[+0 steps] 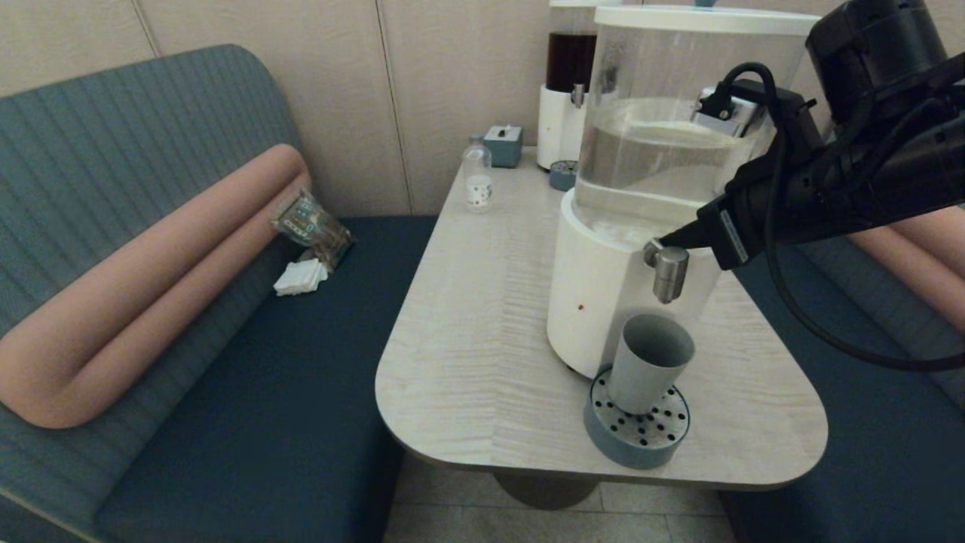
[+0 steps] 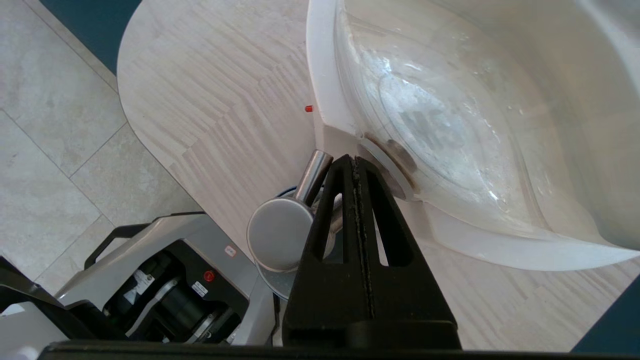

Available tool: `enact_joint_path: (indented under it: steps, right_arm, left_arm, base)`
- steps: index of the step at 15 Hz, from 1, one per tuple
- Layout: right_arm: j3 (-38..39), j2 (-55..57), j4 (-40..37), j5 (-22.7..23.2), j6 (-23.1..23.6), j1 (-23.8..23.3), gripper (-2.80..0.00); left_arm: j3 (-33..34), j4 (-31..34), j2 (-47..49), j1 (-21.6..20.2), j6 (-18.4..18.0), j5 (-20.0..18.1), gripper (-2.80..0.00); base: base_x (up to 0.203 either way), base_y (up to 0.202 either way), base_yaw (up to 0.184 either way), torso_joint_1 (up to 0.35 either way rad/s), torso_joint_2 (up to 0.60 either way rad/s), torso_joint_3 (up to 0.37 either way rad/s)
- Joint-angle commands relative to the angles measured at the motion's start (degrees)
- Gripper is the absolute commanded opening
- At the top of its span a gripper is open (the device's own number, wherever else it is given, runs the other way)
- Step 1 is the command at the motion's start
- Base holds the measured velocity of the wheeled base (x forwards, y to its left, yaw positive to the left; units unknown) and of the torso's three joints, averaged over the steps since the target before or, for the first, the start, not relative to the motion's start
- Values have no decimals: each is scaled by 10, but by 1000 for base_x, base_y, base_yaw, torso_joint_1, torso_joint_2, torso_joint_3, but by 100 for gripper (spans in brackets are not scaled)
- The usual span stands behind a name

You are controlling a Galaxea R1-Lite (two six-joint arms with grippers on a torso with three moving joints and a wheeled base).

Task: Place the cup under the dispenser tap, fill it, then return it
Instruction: Turn on the faucet

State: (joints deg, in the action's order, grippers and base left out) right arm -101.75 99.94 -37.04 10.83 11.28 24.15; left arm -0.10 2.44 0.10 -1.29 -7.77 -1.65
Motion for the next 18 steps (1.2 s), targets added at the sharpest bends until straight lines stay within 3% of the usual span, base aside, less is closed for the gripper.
enact_joint_path:
  steps: [1, 18]
  right_arm:
    - [2, -3, -5, 8, 1, 7, -280]
    - [2, 9, 14, 23, 56, 13, -280]
  left_arm:
    - [0, 0, 1, 0, -1, 0, -280]
    - [0, 0, 1, 0, -1, 0, -280]
  base:
    - [0, 0, 0, 0, 0, 0]
    - [0, 0, 0, 0, 0, 0]
